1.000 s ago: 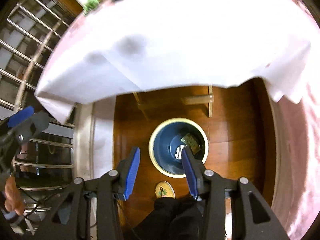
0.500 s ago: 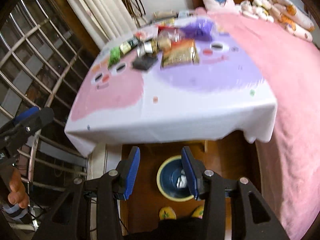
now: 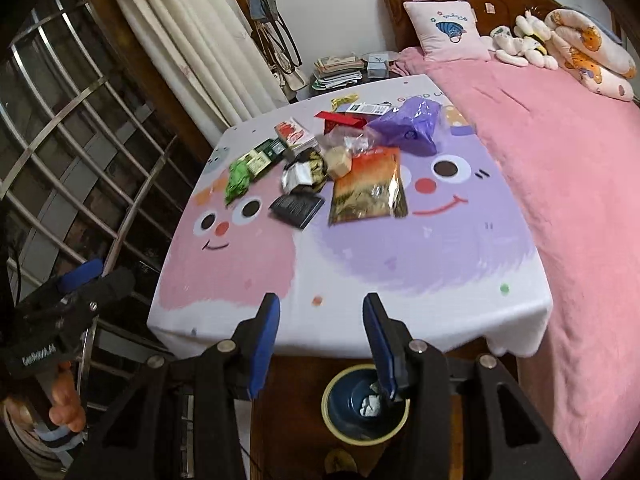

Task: Collect trash
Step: 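Raise both tools back toward the table, then grasp the black-and-gold wrapper with the left tool while the right tool grasps the orange foil bag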

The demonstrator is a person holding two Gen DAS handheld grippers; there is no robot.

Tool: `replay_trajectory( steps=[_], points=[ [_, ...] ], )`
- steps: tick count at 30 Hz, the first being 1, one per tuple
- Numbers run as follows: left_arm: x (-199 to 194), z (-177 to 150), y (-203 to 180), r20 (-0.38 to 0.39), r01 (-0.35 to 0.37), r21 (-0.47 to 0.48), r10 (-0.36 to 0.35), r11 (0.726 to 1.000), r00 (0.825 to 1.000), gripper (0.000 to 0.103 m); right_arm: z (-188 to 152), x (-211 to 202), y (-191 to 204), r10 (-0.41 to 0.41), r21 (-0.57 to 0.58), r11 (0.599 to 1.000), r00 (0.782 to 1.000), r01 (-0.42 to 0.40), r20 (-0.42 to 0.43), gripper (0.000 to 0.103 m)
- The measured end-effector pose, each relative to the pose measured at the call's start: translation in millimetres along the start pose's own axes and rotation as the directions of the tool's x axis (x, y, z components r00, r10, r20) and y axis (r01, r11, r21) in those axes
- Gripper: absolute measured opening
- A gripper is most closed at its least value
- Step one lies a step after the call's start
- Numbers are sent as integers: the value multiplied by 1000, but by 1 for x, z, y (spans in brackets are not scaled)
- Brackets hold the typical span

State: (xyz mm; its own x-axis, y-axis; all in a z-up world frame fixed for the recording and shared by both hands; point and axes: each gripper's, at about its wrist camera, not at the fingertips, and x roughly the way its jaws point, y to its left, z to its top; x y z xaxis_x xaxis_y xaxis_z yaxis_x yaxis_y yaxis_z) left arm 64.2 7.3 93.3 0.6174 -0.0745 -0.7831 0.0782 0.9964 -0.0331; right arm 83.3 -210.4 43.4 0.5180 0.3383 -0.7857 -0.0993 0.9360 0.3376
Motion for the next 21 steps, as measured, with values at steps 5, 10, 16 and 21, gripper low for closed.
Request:
replay_trajectory(
  steps=[5,10,16,21],
  points=[
    [45,36,-13,-12,-43,-16,42,999,999,94,44,44,-36,41,-13,999,998,-42,-48,43],
    [112,76,-28,-70,-112,-7,112,994,991,94,85,109,-84,70,-5,997,986,-71,-150,43],
    [204,115,-34,-180,-147,-36,139,988,974,94,118,171,-121,123,13,992,965,-123,-232,43],
    [253,128,-34,-234,-149,-42,135,988,963,94,136,212,-135,178,16,983,944,-181,-277,43]
  ],
)
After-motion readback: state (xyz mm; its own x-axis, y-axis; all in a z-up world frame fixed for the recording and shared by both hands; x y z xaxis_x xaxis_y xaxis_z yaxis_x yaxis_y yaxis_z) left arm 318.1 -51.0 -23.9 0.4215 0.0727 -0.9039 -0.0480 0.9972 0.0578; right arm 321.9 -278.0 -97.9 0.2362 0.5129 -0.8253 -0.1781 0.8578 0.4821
